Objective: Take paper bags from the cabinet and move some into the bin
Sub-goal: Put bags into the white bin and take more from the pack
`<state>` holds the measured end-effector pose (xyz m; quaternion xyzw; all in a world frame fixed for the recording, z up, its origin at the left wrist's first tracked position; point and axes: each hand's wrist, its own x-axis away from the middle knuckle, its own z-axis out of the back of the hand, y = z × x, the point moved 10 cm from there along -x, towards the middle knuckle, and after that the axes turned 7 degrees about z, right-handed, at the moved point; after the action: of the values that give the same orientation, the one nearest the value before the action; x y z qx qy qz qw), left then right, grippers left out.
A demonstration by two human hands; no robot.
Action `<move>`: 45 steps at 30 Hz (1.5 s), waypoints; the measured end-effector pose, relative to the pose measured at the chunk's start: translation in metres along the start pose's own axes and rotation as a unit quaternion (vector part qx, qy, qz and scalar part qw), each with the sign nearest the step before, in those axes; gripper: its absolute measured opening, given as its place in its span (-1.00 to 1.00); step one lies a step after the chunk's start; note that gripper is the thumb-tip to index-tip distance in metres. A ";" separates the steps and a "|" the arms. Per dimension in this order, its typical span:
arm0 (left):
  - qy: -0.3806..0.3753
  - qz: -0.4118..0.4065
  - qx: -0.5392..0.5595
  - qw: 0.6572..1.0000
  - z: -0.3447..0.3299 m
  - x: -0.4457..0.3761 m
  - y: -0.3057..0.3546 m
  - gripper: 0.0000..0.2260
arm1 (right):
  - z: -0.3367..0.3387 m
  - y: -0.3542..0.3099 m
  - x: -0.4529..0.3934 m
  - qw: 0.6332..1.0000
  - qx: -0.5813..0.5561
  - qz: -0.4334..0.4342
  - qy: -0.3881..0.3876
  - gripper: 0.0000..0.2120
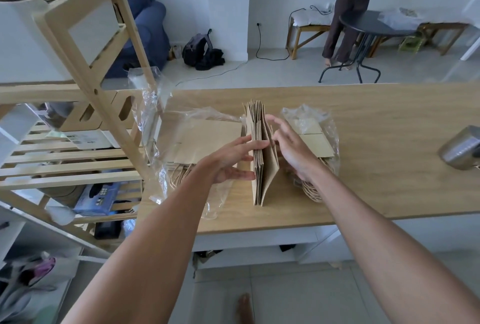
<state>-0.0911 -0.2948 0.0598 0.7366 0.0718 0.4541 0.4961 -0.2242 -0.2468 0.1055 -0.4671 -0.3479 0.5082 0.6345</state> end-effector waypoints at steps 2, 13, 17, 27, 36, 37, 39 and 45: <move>0.007 -0.001 0.001 1.000 -0.001 0.001 0.001 -0.25 | 0.009 -0.004 -0.004 0.999 0.036 0.023 0.021 -0.65; 0.004 0.002 0.005 1.000 -0.006 0.009 0.002 -0.14 | 0.012 -0.010 -0.015 1.000 0.026 -0.010 -0.002 -0.59; 0.018 -0.005 0.013 1.000 -0.002 0.010 0.001 -0.18 | 0.019 -0.007 -0.018 0.998 0.064 -0.002 0.022 -0.64; 0.013 -0.005 0.015 1.000 -0.002 0.011 -0.001 -0.19 | 0.015 -0.007 -0.017 0.999 0.037 -0.030 -0.006 -0.49; 0.013 0.006 0.008 1.000 -0.002 0.013 -0.001 -0.20 | 0.004 -0.011 -0.015 0.997 0.067 -0.023 -0.044 -0.38; 0.013 0.009 0.006 1.000 -0.002 0.014 -0.002 -0.19 | 0.006 -0.009 -0.016 0.996 0.079 -0.021 -0.040 -0.34; 0.013 0.013 0.007 1.000 -0.001 0.015 -0.003 -0.20 | 0.011 -0.006 -0.017 0.996 0.079 -0.028 -0.027 -0.32; 0.007 0.005 0.008 1.000 -0.004 0.015 -0.001 -0.20 | 0.013 0.001 -0.015 0.996 0.063 -0.057 -0.023 -0.03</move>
<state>-0.0846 -0.2834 0.0687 0.7377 0.0758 0.4612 0.4872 -0.2403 -0.2580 0.1090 -0.3934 -0.3559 0.5030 0.6824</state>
